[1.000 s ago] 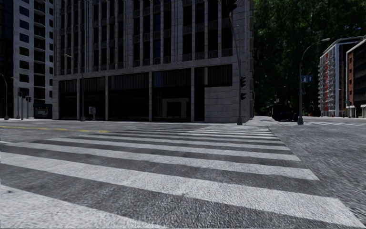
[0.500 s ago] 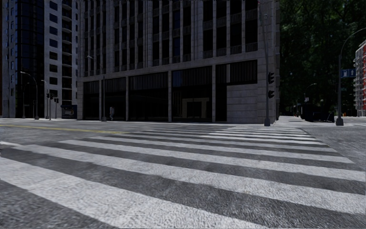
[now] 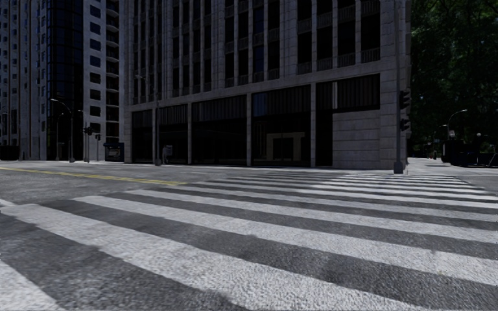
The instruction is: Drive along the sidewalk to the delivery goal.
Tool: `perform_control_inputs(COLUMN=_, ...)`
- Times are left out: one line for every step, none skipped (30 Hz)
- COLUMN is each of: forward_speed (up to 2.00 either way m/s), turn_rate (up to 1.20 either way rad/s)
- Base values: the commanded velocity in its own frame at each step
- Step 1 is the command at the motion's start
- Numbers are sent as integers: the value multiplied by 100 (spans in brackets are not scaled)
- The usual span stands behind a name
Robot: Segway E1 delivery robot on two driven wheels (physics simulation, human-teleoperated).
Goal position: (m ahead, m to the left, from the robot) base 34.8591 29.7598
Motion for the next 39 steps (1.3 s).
perform_control_inputs(forward_speed=200, turn_rate=0)
perform_control_inputs(forward_speed=200, turn_rate=0)
perform_control_inputs(forward_speed=200, turn_rate=0)
perform_control_inputs(forward_speed=200, turn_rate=0)
perform_control_inputs(forward_speed=200, turn_rate=0)
perform_control_inputs(forward_speed=200, turn_rate=0)
perform_control_inputs(forward_speed=200, turn_rate=0)
perform_control_inputs(forward_speed=200, turn_rate=0)
perform_control_inputs(forward_speed=200, turn_rate=0)
perform_control_inputs(forward_speed=200, turn_rate=0)
perform_control_inputs(forward_speed=200, turn_rate=0)
perform_control_inputs(forward_speed=200, turn_rate=-29)
perform_control_inputs(forward_speed=200, turn_rate=-29)
perform_control_inputs(forward_speed=200, turn_rate=-29)
perform_control_inputs(forward_speed=200, turn_rate=-29)
perform_control_inputs(forward_speed=200, turn_rate=-29)
perform_control_inputs(forward_speed=200, turn_rate=-29)
perform_control_inputs(forward_speed=200, turn_rate=-29)
perform_control_inputs(forward_speed=200, turn_rate=-29)
perform_control_inputs(forward_speed=200, turn_rate=-29)
perform_control_inputs(forward_speed=200, turn_rate=-29)
perform_control_inputs(forward_speed=200, turn_rate=-30)
perform_control_inputs(forward_speed=200, turn_rate=-30)
perform_control_inputs(forward_speed=200, turn_rate=-34)
perform_control_inputs(forward_speed=200, turn_rate=-34)
perform_control_inputs(forward_speed=200, turn_rate=-38)
perform_control_inputs(forward_speed=200, turn_rate=-40)
perform_control_inputs(forward_speed=200, turn_rate=-41)
perform_control_inputs(forward_speed=200, turn_rate=-41)
perform_control_inputs(forward_speed=200, turn_rate=-41)
perform_control_inputs(forward_speed=200, turn_rate=-41)
perform_control_inputs(forward_speed=200, turn_rate=-41)
perform_control_inputs(forward_speed=200, turn_rate=-41)
perform_control_inputs(forward_speed=200, turn_rate=-41)
perform_control_inputs(forward_speed=200, turn_rate=-41)
perform_control_inputs(forward_speed=200, turn_rate=-41)
perform_control_inputs(forward_speed=200, turn_rate=-41)
perform_control_inputs(forward_speed=200, turn_rate=-41)
perform_control_inputs(forward_speed=200, turn_rate=-41)
